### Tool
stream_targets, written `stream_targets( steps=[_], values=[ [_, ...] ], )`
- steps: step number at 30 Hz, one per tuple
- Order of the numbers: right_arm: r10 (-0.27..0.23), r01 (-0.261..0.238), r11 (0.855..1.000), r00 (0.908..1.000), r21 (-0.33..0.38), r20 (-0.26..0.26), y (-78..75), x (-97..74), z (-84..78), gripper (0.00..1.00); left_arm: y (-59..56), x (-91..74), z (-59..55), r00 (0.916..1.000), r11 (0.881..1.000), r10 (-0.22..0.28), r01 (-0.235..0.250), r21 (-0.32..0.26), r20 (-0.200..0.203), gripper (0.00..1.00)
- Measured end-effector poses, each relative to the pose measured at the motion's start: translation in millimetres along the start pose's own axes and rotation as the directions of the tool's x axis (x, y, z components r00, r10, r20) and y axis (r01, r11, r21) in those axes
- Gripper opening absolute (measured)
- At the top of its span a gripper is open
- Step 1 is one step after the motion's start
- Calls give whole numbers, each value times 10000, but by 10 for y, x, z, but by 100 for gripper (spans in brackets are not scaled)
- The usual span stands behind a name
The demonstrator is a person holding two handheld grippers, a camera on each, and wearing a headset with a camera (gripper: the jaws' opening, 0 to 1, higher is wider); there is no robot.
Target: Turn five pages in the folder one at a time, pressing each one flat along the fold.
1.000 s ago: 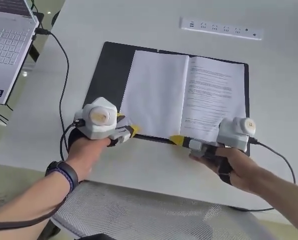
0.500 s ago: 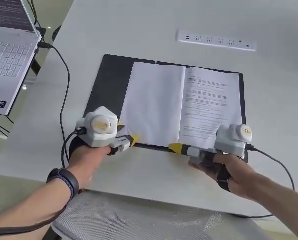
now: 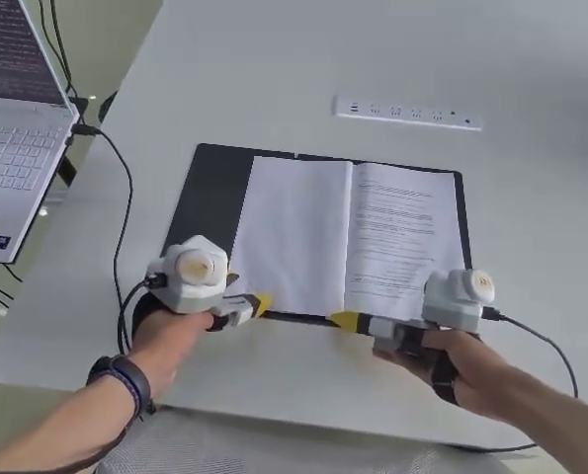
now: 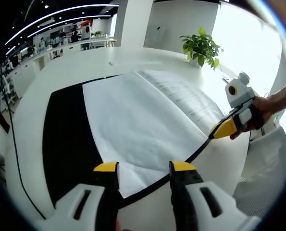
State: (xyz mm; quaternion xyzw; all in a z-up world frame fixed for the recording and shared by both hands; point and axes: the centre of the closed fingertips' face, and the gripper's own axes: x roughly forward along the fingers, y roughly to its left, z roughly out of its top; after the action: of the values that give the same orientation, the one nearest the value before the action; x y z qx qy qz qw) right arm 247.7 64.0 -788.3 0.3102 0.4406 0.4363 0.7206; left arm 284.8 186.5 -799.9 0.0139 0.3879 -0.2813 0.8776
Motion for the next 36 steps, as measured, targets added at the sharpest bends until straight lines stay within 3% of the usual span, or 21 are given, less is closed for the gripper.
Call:
stream_targets(
  steps=[4, 8, 13, 15, 18, 28, 30, 33, 36],
  values=[
    [-285, 291, 9950, 9996, -950, 80, 10, -121, 100, 16, -4, -45, 58, 10000, 9997, -37, 36, 252, 49, 44],
    [-467, 502, 9881, 9985, -1457, 272, 15, -273, 208, 19, -16, -119, 154, 9998, 9988, -49, 39, 496, 203, 46],
    [-979, 1082, 9680, 9936, -2267, 562, 0, -480, 337, 23, -33, -201, 261, 9992, 9971, -96, 66, 760, 382, 47],
    [-1229, 1357, 9559, 9903, -2603, 651, -25, -573, 376, 26, -45, -242, 303, 9989, 9962, -103, 64, 863, 450, 48],
    [-1743, 1895, 9264, 9818, -3252, 756, -64, -739, 429, 32, -69, -306, 360, 9985, 9946, -143, 87, 1035, 534, 50],
    [-2693, 2917, 8523, 9563, -4342, 1138, -142, -1207, 521, 41, -147, -471, 441, 9975, 9878, -274, 170, 1546, 658, 55],
    [-2933, 3180, 8234, 9475, -4701, 1271, -138, -1302, 533, 41, -177, -514, 449, 9974, 9867, -276, 166, 1620, 659, 57],
    [-3068, 3374, 8076, 9408, -4838, 1440, -113, -1419, 535, 45, -214, -589, 462, 9973, 9858, -270, 152, 1670, 689, 59],
    [-3090, 3477, 8016, 9374, -4863, 1608, -60, -1499, 509, 48, -193, -598, 439, 9974, 9846, -263, 143, 1743, 667, 62]
  ],
)
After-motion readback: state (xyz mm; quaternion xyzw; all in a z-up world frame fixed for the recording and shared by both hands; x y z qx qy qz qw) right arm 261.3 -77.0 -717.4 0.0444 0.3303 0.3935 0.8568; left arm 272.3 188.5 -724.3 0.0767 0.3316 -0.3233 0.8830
